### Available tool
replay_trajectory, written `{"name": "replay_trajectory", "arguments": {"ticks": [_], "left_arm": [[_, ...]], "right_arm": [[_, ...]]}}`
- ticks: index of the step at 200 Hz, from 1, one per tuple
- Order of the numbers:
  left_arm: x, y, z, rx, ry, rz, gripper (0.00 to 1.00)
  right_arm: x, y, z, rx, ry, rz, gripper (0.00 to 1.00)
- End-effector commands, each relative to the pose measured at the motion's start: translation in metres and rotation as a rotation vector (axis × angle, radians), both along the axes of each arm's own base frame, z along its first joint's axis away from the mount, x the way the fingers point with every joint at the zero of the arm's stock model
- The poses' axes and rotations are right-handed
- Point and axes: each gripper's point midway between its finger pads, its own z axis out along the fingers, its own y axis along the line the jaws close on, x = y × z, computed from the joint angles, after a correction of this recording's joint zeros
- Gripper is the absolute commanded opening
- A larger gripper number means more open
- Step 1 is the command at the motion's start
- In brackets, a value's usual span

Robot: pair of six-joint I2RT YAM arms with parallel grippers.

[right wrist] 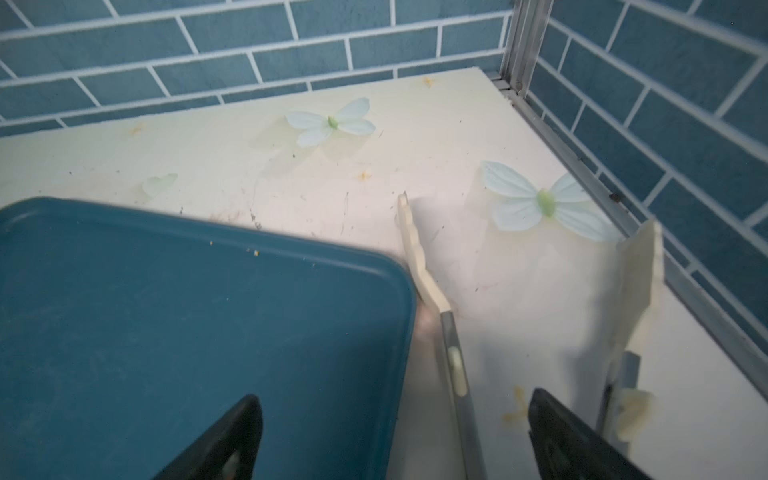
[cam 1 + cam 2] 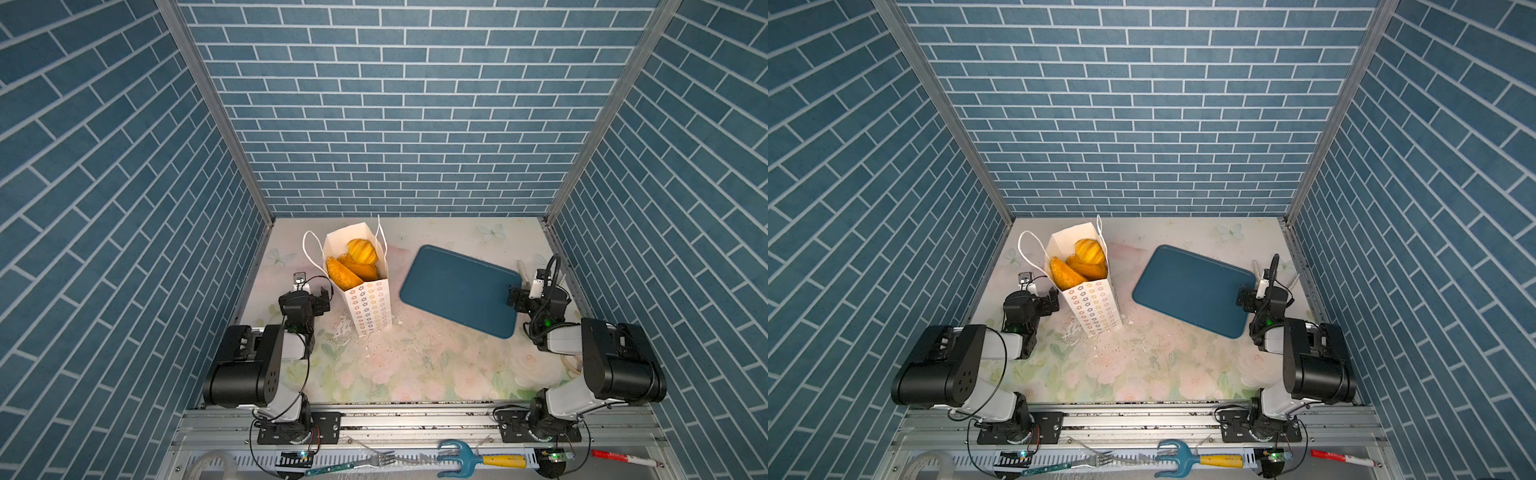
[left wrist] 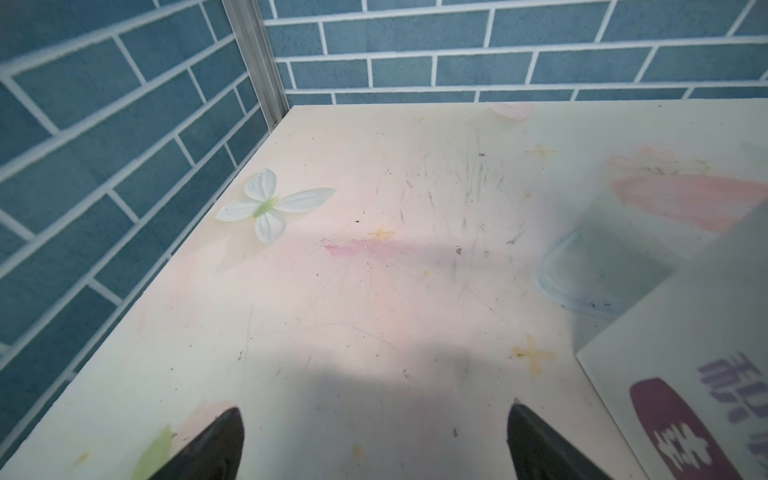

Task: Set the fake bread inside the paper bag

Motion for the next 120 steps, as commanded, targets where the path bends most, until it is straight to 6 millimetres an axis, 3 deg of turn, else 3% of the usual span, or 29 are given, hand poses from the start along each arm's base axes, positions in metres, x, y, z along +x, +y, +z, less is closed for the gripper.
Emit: {"name": "replay_trajectory", "arguments": {"ticks": [1, 51, 120], "left_arm": [[0.013, -0.002, 0.023, 0.022, -0.067, -0.001, 0.99], [0.016, -0.002, 0.024, 0.057, -0.063, 0.026, 1.0], [0.016, -0.004, 0.023, 0.071, -0.052, 0.026, 0.99]], "right_arm": [[0.01, -0.004, 0.022, -0.055, -0.083, -0.023, 0.99], [0.012, 0.019, 0.019, -0.05, -0.069, 0.118, 0.99], [0.012, 0.019, 0.018, -0.052, -0.062, 0.118, 0.99]]}}
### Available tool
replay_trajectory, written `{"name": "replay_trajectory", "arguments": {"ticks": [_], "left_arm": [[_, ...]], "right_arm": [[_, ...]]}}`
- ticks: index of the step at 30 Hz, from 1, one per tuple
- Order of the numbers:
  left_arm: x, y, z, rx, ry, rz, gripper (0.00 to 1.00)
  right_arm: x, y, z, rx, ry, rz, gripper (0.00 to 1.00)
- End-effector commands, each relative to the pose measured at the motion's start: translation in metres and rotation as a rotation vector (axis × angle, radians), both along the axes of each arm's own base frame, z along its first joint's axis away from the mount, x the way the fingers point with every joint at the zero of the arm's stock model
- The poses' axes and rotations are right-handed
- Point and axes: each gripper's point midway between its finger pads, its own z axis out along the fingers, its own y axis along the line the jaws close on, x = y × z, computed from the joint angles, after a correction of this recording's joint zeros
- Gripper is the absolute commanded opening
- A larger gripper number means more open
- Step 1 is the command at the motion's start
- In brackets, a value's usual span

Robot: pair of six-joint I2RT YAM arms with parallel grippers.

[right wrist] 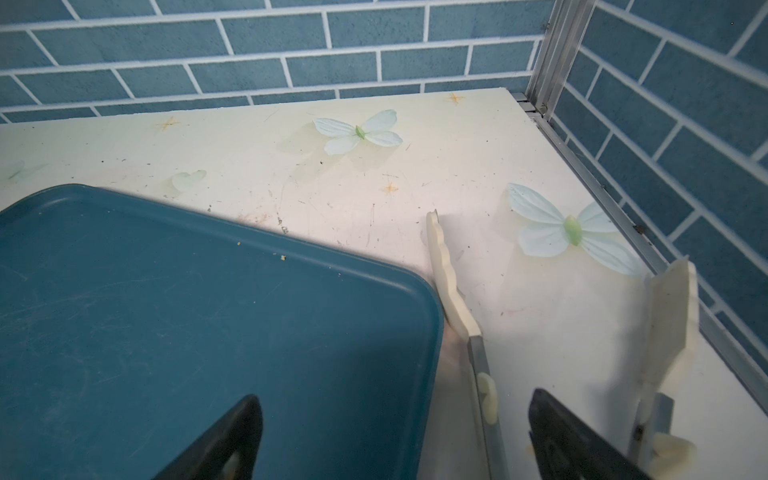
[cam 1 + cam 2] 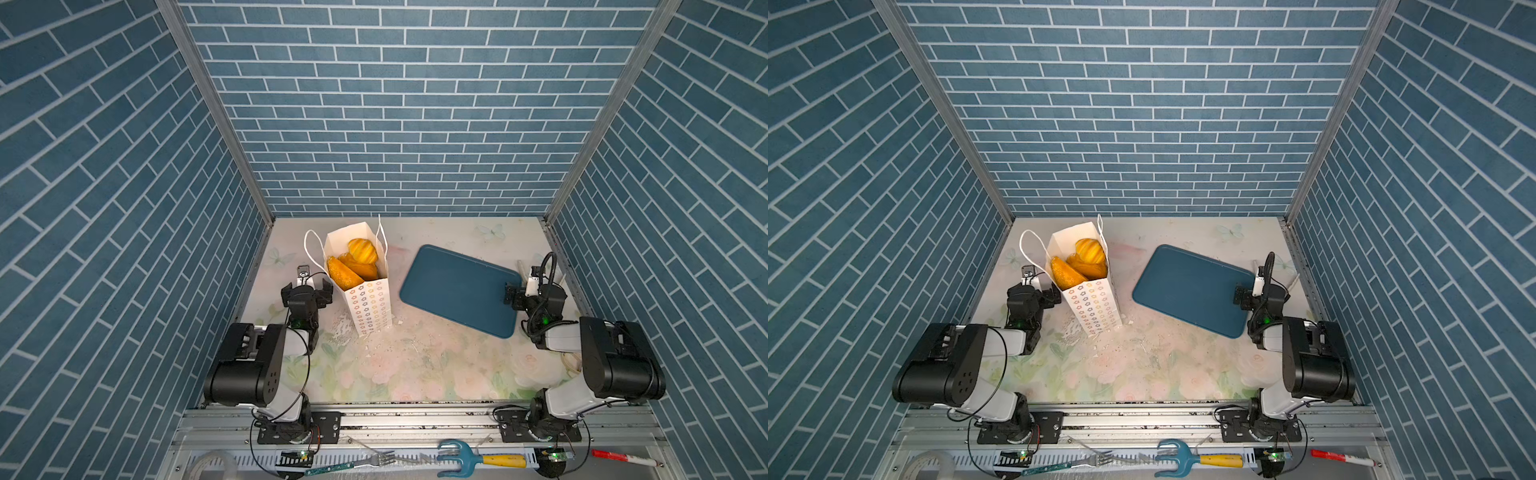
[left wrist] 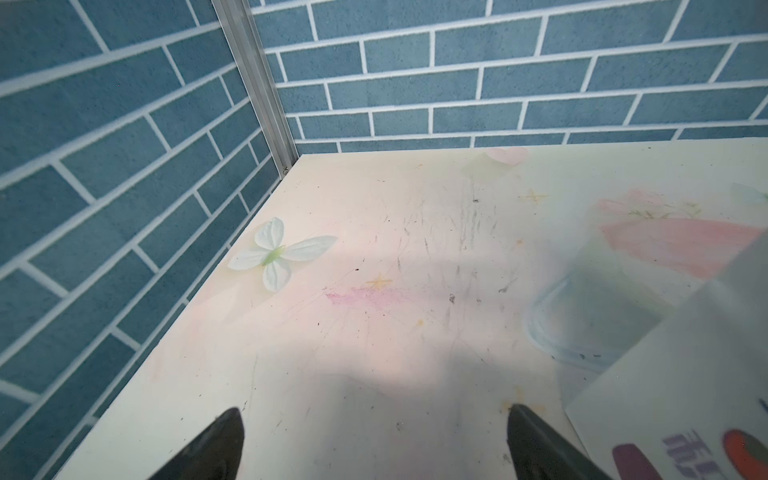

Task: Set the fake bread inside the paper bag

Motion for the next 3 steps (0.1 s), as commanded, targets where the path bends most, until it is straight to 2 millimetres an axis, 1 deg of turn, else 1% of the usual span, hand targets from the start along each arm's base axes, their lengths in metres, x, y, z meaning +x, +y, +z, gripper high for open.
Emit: {"name": "replay_trajectory", "arguments": {"ticks": [1, 3], "left_arm": [[0.0033, -0.0009, 0.001, 0.02, 0.008, 0.001, 1.0], [0.0041, -0.0018, 0.0012, 0.018, 0.009, -0.004, 1.0]], "right_arm": [[0.0058, 0.005, 0.0099, -0.021, -0.036, 0.036, 0.99], [0.0037, 0.0036, 0.0117, -0.028, -0.051, 0.027, 0.99]]}}
